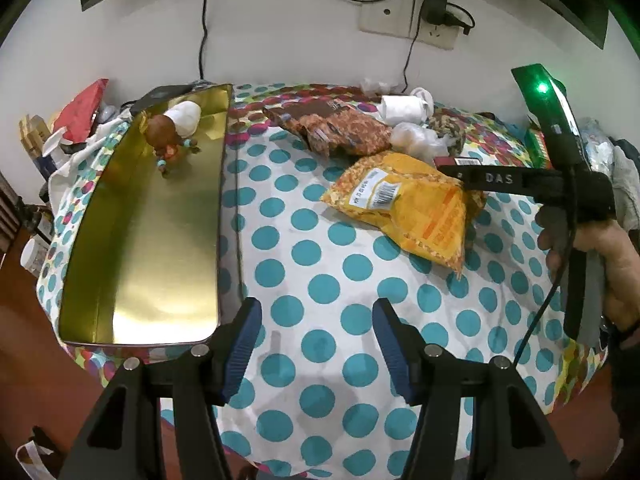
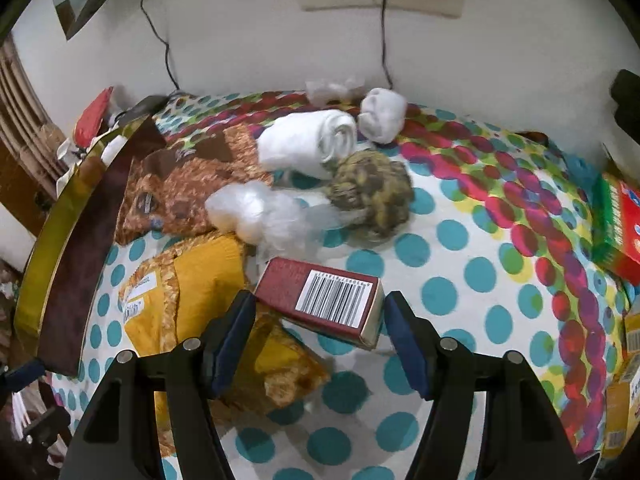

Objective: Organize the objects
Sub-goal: 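Move the right gripper to the red barcode box and grasp it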

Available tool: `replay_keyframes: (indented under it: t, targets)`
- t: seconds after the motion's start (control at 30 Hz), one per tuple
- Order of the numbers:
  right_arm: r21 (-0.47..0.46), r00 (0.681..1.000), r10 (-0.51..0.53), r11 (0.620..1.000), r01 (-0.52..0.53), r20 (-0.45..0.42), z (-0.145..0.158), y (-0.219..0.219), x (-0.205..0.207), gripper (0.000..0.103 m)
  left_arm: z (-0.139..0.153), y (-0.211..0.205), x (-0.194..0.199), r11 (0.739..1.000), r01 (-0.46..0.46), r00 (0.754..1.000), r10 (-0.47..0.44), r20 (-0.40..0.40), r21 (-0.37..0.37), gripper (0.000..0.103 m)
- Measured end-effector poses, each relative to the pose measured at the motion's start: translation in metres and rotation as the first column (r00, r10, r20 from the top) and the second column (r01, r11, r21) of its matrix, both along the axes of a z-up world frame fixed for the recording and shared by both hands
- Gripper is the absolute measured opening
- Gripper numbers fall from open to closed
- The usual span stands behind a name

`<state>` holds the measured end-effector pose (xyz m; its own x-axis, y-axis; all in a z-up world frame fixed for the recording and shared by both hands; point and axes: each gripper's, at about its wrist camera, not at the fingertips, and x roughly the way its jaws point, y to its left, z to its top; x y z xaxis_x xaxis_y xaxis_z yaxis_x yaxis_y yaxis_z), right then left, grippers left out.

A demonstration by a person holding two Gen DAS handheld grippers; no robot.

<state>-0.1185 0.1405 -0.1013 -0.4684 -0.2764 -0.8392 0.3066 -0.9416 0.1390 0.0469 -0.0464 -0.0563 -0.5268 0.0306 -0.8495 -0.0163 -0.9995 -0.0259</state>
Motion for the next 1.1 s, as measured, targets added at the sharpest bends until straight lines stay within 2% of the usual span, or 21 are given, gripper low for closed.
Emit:
replay_keyframes:
  t: [0.07,0.1,0.13,0.2,0.3,0.37,0.43,0.47,0.53,0.7,0.93,1.03,1.1]
  targets:
    - [0.017,1.0,-0.011,1.0,0.012,-0.013,-0.001,-0.002,0.0,0.058,-0.002,0.001,-0.002,1.0,0.002,1.0,-0.002,0.005,0.005,0.059]
    - [0.02,1.0,-0.007,1.0,0.007,-0.009,-0.002,-0.003,-0.001,0.045,-0.003,0.003,-0.002,1.0,0.008,1.0,-0.008,0.005,0.006,0.059]
    - [0.008,1.0,0.004,1.0,-0.004,-0.001,-0.003,-0.003,-0.002,0.04,-0.003,0.004,-0.003,1.0,0.011,1.0,-0.011,0.007,0.004,0.059]
    - [-0.049,1.0,0.015,0.999,-0.013,0.026,-0.006,0.0,-0.004,0.02,-0.002,0.007,-0.004,1.0,0.024,1.0,-0.024,-0.002,0.01,0.059]
    - [-0.065,1.0,0.0,0.998,0.001,0.011,-0.007,0.007,-0.003,0.01,0.0,0.014,-0.004,0.999,0.044,0.999,-0.044,-0.021,0.028,0.059]
    - [-0.048,1.0,-0.018,0.999,0.017,-0.022,-0.005,0.012,0.001,0.009,-0.001,0.019,-0.005,0.996,0.07,0.997,-0.069,-0.021,0.05,0.059]
    - [-0.055,0.999,-0.027,0.998,0.025,-0.034,-0.002,0.018,0.003,0.009,-0.003,0.024,-0.005,0.994,0.085,0.996,-0.084,-0.016,0.074,0.059]
    - [-0.068,0.999,-0.017,0.998,0.014,-0.035,-0.002,0.021,0.005,0.014,-0.004,0.026,-0.005,0.993,0.089,0.996,-0.089,-0.008,0.083,0.059]
    - [-0.091,1.0,0.001,0.996,-0.003,-0.028,-0.001,0.025,0.007,0.015,-0.007,0.027,-0.006,0.992,0.085,0.996,-0.086,0.005,0.095,0.059]
    - [-0.12,0.998,0.03,0.992,-0.037,-0.057,0.005,0.026,0.009,0.043,-0.005,0.02,-0.011,0.998,0.036,0.999,-0.036,0.006,0.057,0.059]
    - [-0.05,0.986,0.136,0.989,-0.141,-0.092,0.007,0.001,-0.003,0.044,0.012,-0.01,-0.036,0.998,-0.029,0.999,0.03,-0.024,0.052,0.059]
    - [0.001,0.98,0.181,0.983,-0.182,-0.08,0.002,-0.008,-0.015,0.047,0.017,-0.017,-0.052,0.998,-0.033,0.999,0.035,-0.028,0.059,0.059]
    - [-0.008,0.977,0.203,0.979,-0.204,-0.071,0.001,-0.008,-0.023,0.054,0.018,-0.021,-0.067,0.997,-0.036,0.999,0.037,-0.016,0.066,0.059]
